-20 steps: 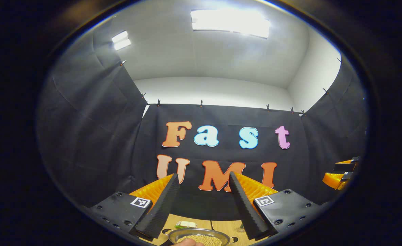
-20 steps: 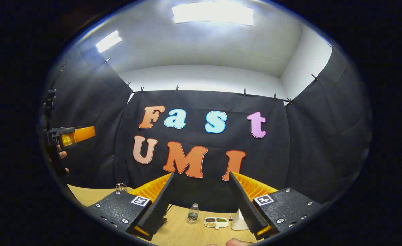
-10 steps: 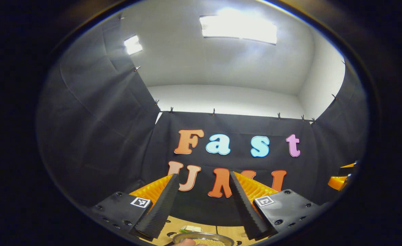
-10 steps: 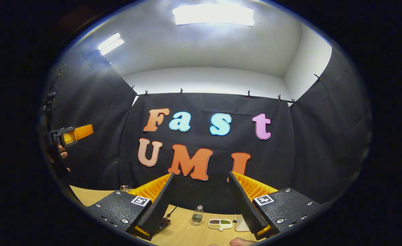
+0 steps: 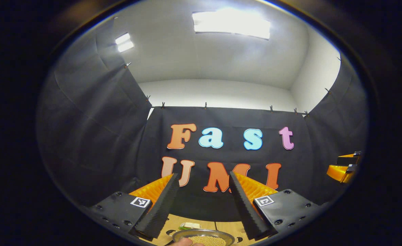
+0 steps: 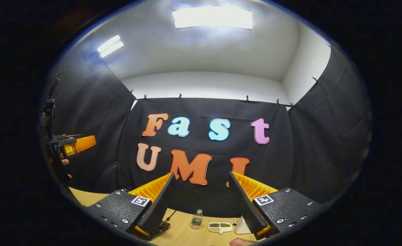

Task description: First push the handle of the pot to place it horizontally, then grasp the pot with both hands and set it on the induction cooktop.

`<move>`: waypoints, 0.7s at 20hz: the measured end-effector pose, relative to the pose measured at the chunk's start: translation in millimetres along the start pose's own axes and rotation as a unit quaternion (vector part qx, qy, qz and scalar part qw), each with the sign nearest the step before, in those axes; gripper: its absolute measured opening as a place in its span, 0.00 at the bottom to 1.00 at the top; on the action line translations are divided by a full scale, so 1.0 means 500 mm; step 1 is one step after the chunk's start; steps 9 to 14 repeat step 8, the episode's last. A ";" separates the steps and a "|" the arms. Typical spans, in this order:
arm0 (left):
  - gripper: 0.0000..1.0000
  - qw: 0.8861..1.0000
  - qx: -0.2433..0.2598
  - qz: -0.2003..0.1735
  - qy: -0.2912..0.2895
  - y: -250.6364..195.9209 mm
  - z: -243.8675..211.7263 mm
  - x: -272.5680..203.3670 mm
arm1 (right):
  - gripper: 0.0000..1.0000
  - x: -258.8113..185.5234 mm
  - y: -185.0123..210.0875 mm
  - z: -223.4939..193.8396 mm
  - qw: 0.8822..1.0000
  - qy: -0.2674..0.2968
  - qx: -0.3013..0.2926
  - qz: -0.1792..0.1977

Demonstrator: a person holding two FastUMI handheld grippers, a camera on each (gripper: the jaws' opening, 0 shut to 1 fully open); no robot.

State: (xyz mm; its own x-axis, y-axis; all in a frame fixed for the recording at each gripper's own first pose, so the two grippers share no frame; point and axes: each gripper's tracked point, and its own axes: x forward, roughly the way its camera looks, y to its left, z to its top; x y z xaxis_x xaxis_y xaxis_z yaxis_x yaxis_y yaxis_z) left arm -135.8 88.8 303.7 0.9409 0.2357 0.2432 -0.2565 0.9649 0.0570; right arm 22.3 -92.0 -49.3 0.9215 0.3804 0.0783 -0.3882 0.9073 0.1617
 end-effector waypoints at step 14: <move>0.95 1.000 0.005 0.000 0.005 -0.007 -0.010 0.004 | 0.95 0.010 -0.008 -0.019 1.000 -0.001 -0.004 -0.004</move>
